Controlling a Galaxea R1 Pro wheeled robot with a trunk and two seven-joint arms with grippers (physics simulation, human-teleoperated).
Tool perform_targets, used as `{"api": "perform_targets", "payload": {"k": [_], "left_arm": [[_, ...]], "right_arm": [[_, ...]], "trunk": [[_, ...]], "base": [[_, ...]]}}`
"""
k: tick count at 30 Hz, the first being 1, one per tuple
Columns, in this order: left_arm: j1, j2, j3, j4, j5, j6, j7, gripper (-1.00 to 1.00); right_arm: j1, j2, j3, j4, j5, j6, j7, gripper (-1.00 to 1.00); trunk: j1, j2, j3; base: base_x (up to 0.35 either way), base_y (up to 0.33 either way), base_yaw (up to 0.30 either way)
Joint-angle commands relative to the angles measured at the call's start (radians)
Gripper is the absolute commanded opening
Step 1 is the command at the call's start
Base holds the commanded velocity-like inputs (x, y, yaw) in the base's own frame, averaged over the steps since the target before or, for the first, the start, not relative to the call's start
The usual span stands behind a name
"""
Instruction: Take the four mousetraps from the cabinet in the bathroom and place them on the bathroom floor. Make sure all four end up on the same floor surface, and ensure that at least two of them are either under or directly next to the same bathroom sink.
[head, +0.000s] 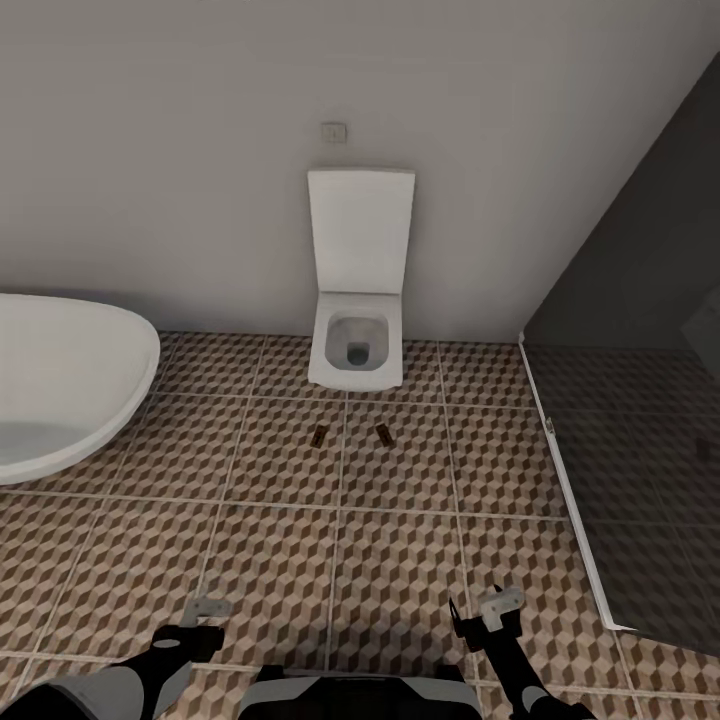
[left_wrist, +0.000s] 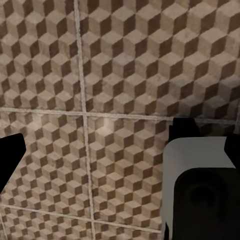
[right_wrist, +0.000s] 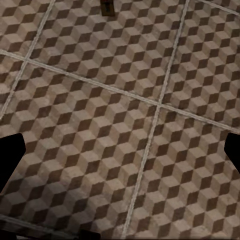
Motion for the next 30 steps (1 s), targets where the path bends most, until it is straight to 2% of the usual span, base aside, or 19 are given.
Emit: {"api": "perform_targets", "payload": {"k": [1, 9, 19, 30], "left_arm": [[0.0, 0.0, -0.008, 0.003, 0.008, -0.005, 0.0, 1.0], [0.007, 0.003, -0.008, 0.003, 0.02, -0.006, 0.0, 1.0], [0.009, 0.001, -0.008, 0.003, 0.029, -0.006, 0.0, 1.0], [0.009, -0.009, -0.008, 0.003, 0.03, -0.005, -0.002, 1.0]], "right_arm": [[0.001, 0.0, 0.009, 0.0, -0.003, -0.003, -0.006, 1.0], [0.007, 0.0, 0.008, 0.0, -0.017, -0.004, -0.007, 1.0], [0.007, 0.0, 0.008, 0.0, -0.089, -0.003, -0.007, 1.0], [0.008, 0.0, 0.008, 0.0, -0.102, -0.001, -0.007, 1.0]], "trunk": [[0.001, -0.001, -0.001], [0.001, -0.001, -0.001], [0.001, -0.001, -0.001], [0.001, -0.001, -0.001]], "base": [[0.0, 0.0, 0.0], [0.0, 0.0, 0.0], [0.0, 0.0, 0.0], [0.0, 0.0, 0.0]]}}
